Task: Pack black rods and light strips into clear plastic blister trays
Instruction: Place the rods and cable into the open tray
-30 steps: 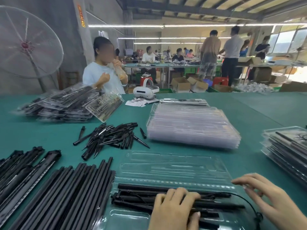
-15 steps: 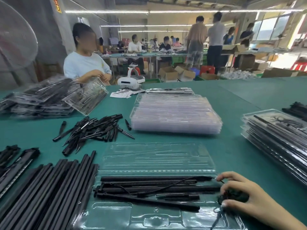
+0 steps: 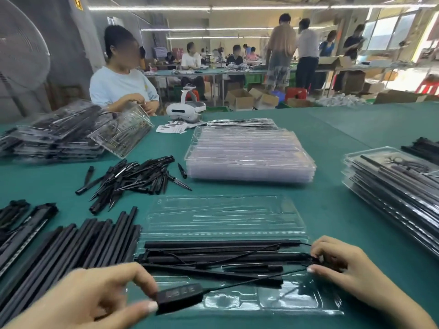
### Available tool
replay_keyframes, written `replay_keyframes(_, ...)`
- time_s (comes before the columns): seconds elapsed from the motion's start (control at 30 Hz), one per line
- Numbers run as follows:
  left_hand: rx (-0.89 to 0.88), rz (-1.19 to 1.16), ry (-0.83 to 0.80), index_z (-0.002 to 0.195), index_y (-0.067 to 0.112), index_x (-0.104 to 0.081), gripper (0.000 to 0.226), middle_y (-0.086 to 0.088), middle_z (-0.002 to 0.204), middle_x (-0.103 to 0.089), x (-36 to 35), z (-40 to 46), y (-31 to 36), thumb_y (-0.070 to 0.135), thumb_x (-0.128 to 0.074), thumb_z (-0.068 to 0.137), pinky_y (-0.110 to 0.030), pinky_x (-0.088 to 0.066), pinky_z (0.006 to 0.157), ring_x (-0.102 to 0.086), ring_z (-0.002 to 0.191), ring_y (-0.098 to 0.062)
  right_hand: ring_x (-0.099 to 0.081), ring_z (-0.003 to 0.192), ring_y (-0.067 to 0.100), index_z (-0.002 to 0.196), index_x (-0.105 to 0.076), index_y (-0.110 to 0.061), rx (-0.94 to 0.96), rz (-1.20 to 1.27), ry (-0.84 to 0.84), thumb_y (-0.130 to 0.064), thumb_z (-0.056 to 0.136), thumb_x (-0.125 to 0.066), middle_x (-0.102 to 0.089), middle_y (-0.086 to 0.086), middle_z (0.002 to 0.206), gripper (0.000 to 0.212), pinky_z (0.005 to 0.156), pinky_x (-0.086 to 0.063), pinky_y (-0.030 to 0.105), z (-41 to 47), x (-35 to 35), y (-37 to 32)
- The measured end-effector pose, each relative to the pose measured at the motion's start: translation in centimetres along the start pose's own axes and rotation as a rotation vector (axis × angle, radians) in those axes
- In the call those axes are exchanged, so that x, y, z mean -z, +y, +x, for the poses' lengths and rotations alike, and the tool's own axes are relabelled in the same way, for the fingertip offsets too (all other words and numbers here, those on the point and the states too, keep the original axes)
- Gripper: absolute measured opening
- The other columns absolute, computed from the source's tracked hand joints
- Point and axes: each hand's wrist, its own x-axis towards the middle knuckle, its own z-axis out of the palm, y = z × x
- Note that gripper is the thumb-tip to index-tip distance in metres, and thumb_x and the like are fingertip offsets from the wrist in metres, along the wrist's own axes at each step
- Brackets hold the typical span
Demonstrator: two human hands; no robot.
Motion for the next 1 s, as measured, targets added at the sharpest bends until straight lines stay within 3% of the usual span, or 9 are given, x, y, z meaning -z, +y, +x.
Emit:
replay_keyframes(0.07,0.265,-0.069,-0.095,0.082,0.045,-0.065,0.022,0.021,0.047,-0.052,-0.9,-2.0,-3.2,0.067,-0.061,0.080,-0.004,-0.022,0.036,-0.036,0.032,0.004,-0.051,0.062,0.015,0.073,-0.061,-0.021,-0.028,-0.037,0.011,-0.036,0.072,-0.074,-0.059,-0.005,0.074,0.020,0.060,-0.042,0.025,0.0,0.4,0.3)
replay_keyframes(0.13,0.449,-0.053,0.053,0.081,0.043,-0.067,0.027,0.018,0.053,-0.056,-2.2,-3.3,-9.1,0.069,-0.063,0.076,-0.007,-0.036,0.038,-0.048,0.039,0.003,-0.053,0.064,0.016,0.072,-0.062,-0.021,-0.057,-0.028,0.040,-0.036,0.071,-0.074,-0.059,-0.005,0.072,0.020,0.061,-0.042,0.025,-0.1,0.7,0.4)
replay_keyframes(0.23,0.376,0.030,0.248,0.089,0.041,-0.070,0.031,0.016,0.059,-0.061,-1.4,-2.3,-14.0,0.068,-0.065,0.075,-0.013,-0.049,0.047,-0.058,0.048,0.000,-0.055,0.065,0.016,0.073,-0.063,-0.026,-0.073,-0.007,0.063,-0.036,0.069,-0.075,-0.060,-0.006,0.073,0.016,0.062,-0.043,0.024,-0.2,0.6,0.5)
replay_keyframes(0.4,0.171,0.179,0.019,0.076,0.061,-0.059,0.027,0.041,0.090,-0.051,0.3,2.9,-5.8,0.084,-0.046,0.070,-0.004,-0.039,0.055,-0.053,0.073,0.018,-0.059,0.068,0.012,0.084,-0.064,-0.031,-0.075,-0.022,0.051,-0.037,0.070,-0.077,-0.065,-0.007,0.082,0.020,0.063,-0.046,0.022,-0.6,0.9,0.5)
replay_keyframes(0.5,0.124,0.184,-0.077,0.076,0.053,-0.056,0.022,0.029,0.098,-0.047,-2.8,3.3,-2.3,0.074,-0.050,0.078,-0.010,-0.034,0.065,-0.048,0.081,0.012,-0.064,0.086,0.006,0.085,-0.067,-0.031,-0.062,-0.032,0.109,-0.032,0.070,-0.077,-0.068,-0.011,0.094,0.018,0.077,-0.046,0.017,-0.9,1.2,0.5)
replay_keyframes(0.63,0.090,0.180,0.032,0.123,0.054,-0.042,0.035,0.031,0.120,-0.038,-4.0,4.8,1.7,0.062,-0.045,0.089,-0.011,-0.031,0.080,-0.041,0.101,0.013,-0.059,0.095,0.007,0.084,-0.070,-0.032,-0.047,-0.069,0.091,-0.026,0.074,-0.080,-0.069,-0.014,0.100,0.016,0.083,-0.043,0.017,-1.2,1.4,0.1)
replay_keyframes(0.73,-0.058,0.200,0.162,0.093,0.044,-0.069,0.029,0.026,0.089,-0.060,-5.7,6.2,4.9,0.057,-0.076,0.068,-0.010,-0.044,0.064,-0.061,0.079,0.005,-0.050,0.099,0.011,0.078,-0.070,-0.033,-0.030,-0.150,0.128,-0.033,0.073,-0.077,-0.068,-0.021,0.100,0.008,0.088,-0.037,0.021,-1.2,1.1,-0.2)
replay_keyframes(0.8,-0.166,0.214,0.195,0.066,0.041,-0.070,0.027,0.025,0.068,-0.059,-6.9,7.3,6.6,0.055,-0.086,0.050,-0.007,-0.041,0.049,-0.059,0.059,0.003,-0.049,0.103,0.014,0.076,-0.071,-0.031,-0.031,-0.158,0.150,-0.033,0.074,-0.079,-0.068,-0.022,0.101,0.009,0.092,-0.035,0.025,-1.1,1.1,-0.3)
replay_keyframes(1.0,-0.231,0.143,0.202,0.064,0.044,-0.065,0.015,0.030,0.067,-0.056,-7.9,7.4,6.7,0.057,-0.060,0.065,-0.006,-0.038,0.049,-0.054,0.060,0.011,-0.050,0.103,0.008,0.076,-0.071,-0.028,-0.033,-0.095,0.141,-0.025,0.070,-0.075,-0.069,-0.020,0.100,0.007,0.090,-0.038,0.016,-1.1,1.2,-0.6)
